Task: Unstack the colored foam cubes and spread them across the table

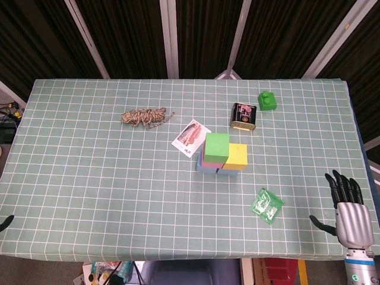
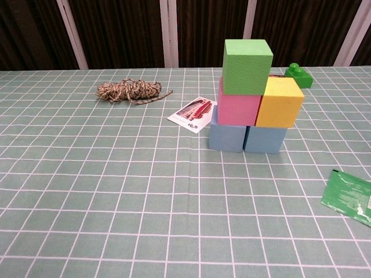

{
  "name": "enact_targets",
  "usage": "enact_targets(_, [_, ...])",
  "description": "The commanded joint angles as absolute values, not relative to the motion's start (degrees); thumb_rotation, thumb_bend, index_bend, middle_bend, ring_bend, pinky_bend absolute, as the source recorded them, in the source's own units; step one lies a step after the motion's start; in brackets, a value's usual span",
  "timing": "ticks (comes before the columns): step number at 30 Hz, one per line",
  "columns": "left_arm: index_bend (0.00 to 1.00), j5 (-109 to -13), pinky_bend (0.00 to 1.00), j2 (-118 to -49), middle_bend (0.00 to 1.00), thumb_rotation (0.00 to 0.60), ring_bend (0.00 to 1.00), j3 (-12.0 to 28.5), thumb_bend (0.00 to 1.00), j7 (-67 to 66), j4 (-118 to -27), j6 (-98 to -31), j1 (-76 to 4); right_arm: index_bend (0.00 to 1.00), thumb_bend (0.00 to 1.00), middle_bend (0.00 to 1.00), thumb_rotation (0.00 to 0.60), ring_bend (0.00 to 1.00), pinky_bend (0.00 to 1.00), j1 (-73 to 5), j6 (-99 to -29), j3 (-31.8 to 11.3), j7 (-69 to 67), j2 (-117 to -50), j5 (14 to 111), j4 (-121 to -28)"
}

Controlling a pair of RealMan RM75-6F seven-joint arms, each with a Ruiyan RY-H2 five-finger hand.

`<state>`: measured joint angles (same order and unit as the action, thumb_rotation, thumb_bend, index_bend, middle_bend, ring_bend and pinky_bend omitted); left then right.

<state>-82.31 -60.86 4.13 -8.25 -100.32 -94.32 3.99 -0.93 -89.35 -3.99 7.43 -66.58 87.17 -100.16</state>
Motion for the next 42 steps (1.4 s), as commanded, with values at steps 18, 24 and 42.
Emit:
enact_targets(18, [0.17,-83.4,0.08,-61.1,0.0,0.6,0.0,3.8,0.19,-8.4,-100.4,-94.6,4.0,0.0,0.09,0.0,0.6,0.03,0.0,-2.6,-84.5,-2.6,-1.1,-64.8,87.6,-99.6])
enact_targets(24, [0.17,-83.3,0.08,-61.6,0.0,0.6,0.0,3.6,0.2,-9.4,-100.4,-95.1,4.4,0.0,0.09,0.0,0.6,0.01,0.0,-3.4,-85.8,-3.8,-1.0,-68.7,88.5,-97.3])
enact_targets(42, [0.17,-83.6,0.08,-63.0,0.0,0.6,0.0,3.5,0.2,-12.9,-100.9,-95.7,4.4,0.0,0.09,0.0,0.6,0.0,0.0,-15.6,-67.6,-9.9,-20.7,-78.8,79.3,-95.3])
